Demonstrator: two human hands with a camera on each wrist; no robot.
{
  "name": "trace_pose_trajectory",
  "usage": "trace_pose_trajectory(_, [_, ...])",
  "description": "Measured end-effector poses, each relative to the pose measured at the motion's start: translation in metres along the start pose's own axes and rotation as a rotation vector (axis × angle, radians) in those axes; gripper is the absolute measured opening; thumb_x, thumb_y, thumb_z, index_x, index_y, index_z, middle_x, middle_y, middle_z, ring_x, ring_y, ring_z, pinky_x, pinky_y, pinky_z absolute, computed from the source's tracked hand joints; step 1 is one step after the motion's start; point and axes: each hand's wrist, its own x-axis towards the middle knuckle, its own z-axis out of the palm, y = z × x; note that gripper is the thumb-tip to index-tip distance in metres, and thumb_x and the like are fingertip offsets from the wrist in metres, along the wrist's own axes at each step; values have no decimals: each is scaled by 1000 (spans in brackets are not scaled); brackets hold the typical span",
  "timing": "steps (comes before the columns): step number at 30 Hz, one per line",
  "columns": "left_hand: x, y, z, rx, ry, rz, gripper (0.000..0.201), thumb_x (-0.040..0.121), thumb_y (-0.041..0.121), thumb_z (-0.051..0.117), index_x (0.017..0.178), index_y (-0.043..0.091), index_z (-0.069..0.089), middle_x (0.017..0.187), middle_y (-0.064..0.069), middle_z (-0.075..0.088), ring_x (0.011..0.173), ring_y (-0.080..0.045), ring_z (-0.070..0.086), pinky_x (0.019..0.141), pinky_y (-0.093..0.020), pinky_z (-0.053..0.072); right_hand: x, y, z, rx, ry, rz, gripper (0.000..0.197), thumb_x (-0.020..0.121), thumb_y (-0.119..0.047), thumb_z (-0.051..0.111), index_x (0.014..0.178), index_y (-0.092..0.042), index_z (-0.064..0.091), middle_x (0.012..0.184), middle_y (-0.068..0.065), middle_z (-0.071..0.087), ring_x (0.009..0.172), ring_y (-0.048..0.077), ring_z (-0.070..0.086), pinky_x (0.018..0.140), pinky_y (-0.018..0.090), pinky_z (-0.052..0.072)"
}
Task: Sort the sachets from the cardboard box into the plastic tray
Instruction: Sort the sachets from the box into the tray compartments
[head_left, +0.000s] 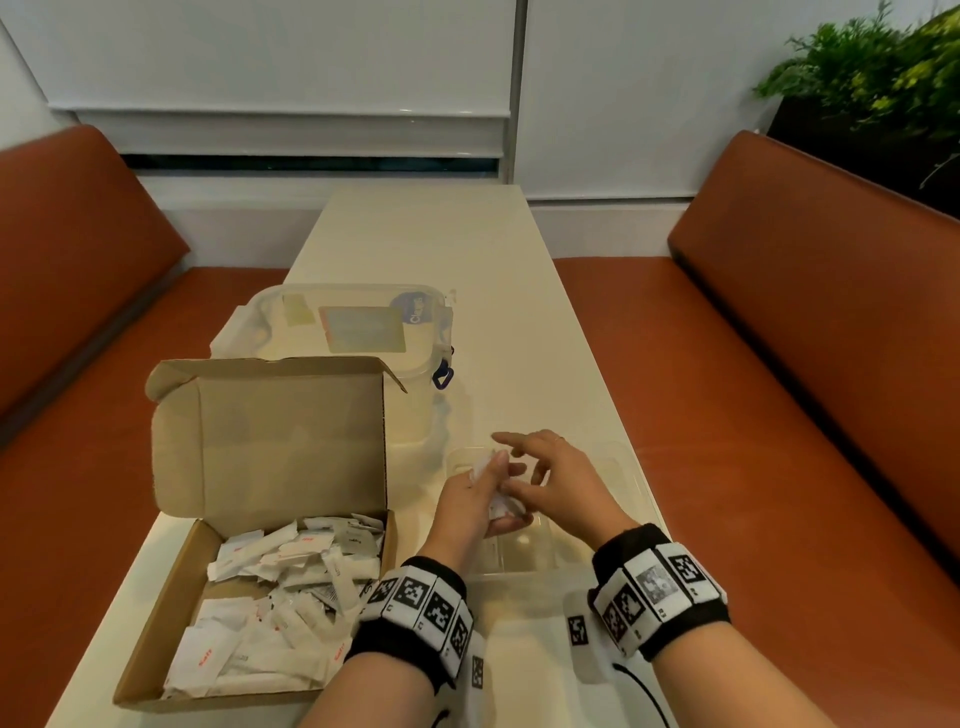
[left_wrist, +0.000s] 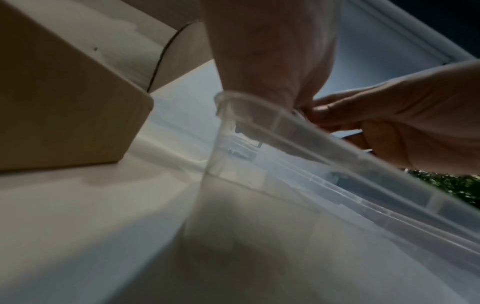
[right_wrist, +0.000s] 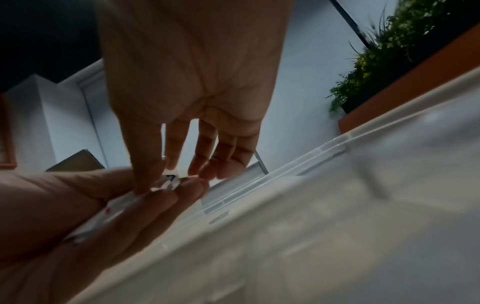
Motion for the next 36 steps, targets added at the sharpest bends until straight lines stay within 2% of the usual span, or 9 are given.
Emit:
trace_pose_trajectory(3, [-1,4,0,57,-61,-17,38,91,36,57,105,2,67,91,-17,71,78,-26,71,67,-32,60,1,-2,-2,41,0,15,34,81,-16,70,112,-30,67,99,-8,57,66,2,50,61,7,41])
trace_pose_trajectory(7, [-1,11,-2,-9,-94,-85,42,94,38,52,112,3,65,100,-21,69,88,-29,68,78,-37,59,3,6,-4,174,128,116,10,79,-16,74,86,-21,68,76,-7,62,63,7,53,60,15,41])
trace_pose_trajectory(11, [-1,7,-4,-51,-71,-19,30,94,12,54,116,-8,59,92,-19,66,81,-26,66,77,-34,58,-1,15,-5,345,238,186,10,77,-15,76,75,-14,66,63,-3,60,60,8,55,58,19,45])
trace_pose_trajectory(15, [4,6,-6,-3,54,61,15,90,4,60,104,0,64,93,-19,70,78,-26,70,66,-29,60,-6,20,-4,332,143,244,11,79,-17,75,75,-13,65,68,1,66,63,11,59,59,21,49])
trace_pose_trajectory(18, [7,7,-6,53,58,62,12,89,3,61,100,3,65,85,-15,70,73,-25,70,59,-26,59,-5,20,-4,252,134,228,13,81,-21,73,92,-16,69,84,0,65,71,12,56,70,27,50])
trace_pose_trajectory(20, [8,5,-4,93,43,61,12,89,3,61,100,3,65,86,-14,70,72,-24,71,60,-27,59,-4,20,-7,218,159,191,16,82,-19,72,98,-20,71,81,-6,61,70,8,52,67,15,45])
trace_pose_trajectory(22, [9,3,-2,118,33,71,12,90,5,60,100,2,66,93,-18,69,78,-26,71,63,-28,59,-3,19,-10,193,132,174,9,81,-14,71,90,-18,72,71,-7,60,64,5,51,58,6,39])
trace_pose_trajectory(27, [8,-5,-4,89,117,126,17,94,15,57,104,4,66,92,-15,68,80,-21,69,62,-25,58,1,30,-21,65,211,243,7,80,-14,72,75,-17,70,58,-10,57,54,1,48,50,7,35])
trace_pose_trajectory(36, [11,-6,-6,19,128,187,21,95,17,54,110,6,65,98,-13,69,80,-18,71,66,-27,59,2,52,-16,-247,104,331,6,84,-16,67,83,-15,74,84,-2,68,73,8,56,61,18,38])
